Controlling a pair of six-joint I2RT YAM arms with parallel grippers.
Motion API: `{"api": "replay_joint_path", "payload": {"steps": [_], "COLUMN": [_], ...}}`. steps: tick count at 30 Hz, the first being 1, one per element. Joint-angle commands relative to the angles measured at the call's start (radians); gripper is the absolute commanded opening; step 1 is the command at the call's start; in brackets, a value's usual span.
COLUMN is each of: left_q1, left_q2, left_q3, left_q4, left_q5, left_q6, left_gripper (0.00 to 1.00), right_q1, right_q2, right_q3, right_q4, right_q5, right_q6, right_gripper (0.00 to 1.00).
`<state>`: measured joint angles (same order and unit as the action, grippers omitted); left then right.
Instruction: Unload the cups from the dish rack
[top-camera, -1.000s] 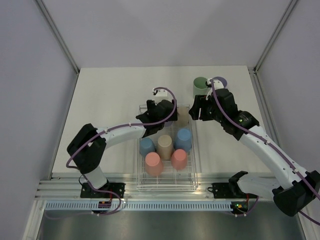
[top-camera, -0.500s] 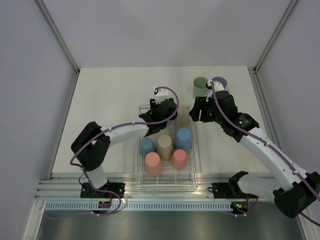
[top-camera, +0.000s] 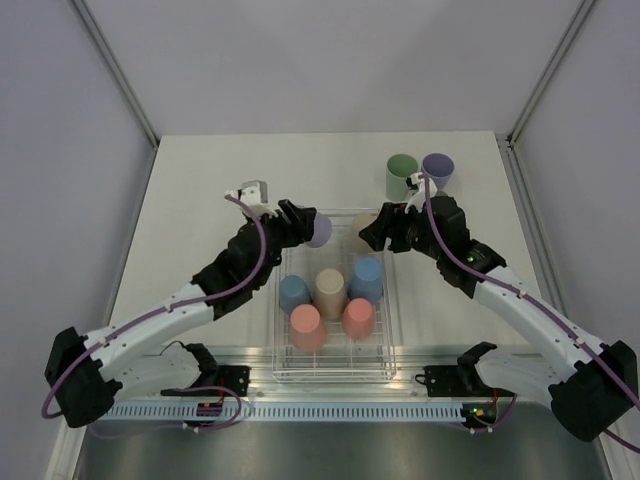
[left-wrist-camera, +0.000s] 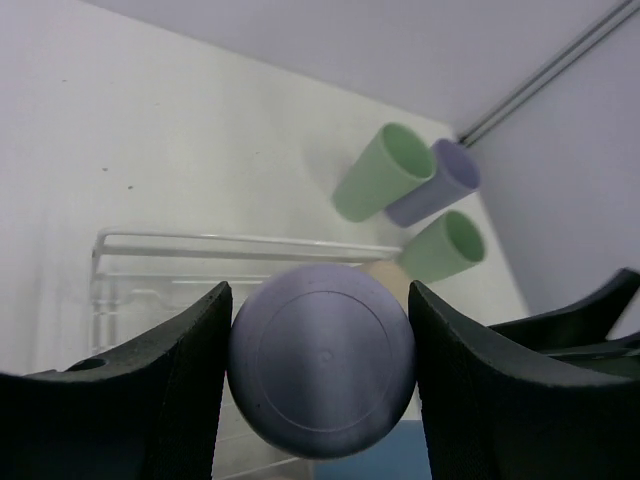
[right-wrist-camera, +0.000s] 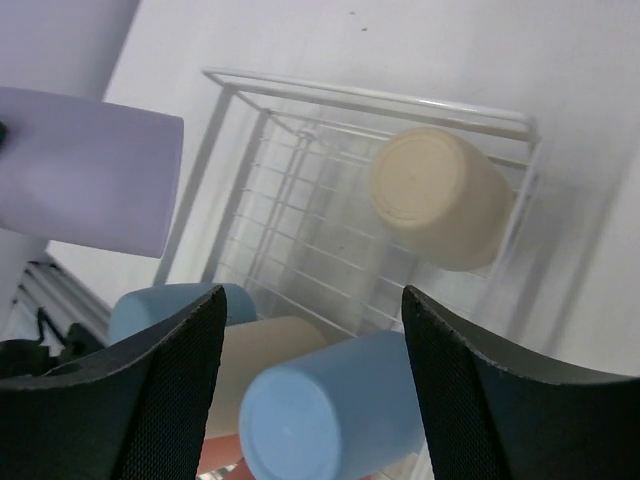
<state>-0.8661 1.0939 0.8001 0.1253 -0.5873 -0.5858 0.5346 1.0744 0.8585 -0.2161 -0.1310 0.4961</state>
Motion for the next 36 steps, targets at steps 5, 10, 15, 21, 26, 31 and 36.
{"api": "replay_joint_path", "payload": {"steps": [5, 10, 15, 21, 26, 31, 36], "left_q1": [0.264, 0.392, 0.44, 0.441, 0.441, 0.438, 0.424], "left_q2": [-0.189, -0.149, 0.0, 0.173, 0.181, 0.185, 0.195], "left_q3": [-0.278, -0.418, -0.503, -0.518, -0.504, -0.504, -0.498], "left_q4": [0.365, 0.661, 1.046, 1.303, 1.307, 1.304, 1.292], "left_q5": [0.499, 0.711, 0.826, 0.846, 0.85, 0.843, 0.83], "left_q6": [-0.382, -0.586, -0.762, -0.879, -0.888, -0.881, -0.861], "left_gripper": [0.02, 0.02, 0.02, 0.02, 0.02, 0.02, 0.02], "right_q1": [0.004, 0.002, 0.004, 0.005, 0.004, 0.016, 0.068], "right_q2": [-0.004, 0.03, 0.062, 0.09, 0.113, 0.166, 0.219], "right_q3": [-0.114, -0.19, -0.222, -0.211, -0.2, -0.19, -0.144], "right_q4": [0.479, 0.714, 0.854, 0.86, 0.866, 0.949, 0.994], "right_q5": [-0.283, -0.395, -0.443, -0.446, -0.446, -0.46, -0.449], "right_q6": [0.18, 0.314, 0.386, 0.386, 0.384, 0.424, 0.444], "right_gripper": [0.76, 0.76, 0.76, 0.76, 0.75, 0.73, 0.7]}}
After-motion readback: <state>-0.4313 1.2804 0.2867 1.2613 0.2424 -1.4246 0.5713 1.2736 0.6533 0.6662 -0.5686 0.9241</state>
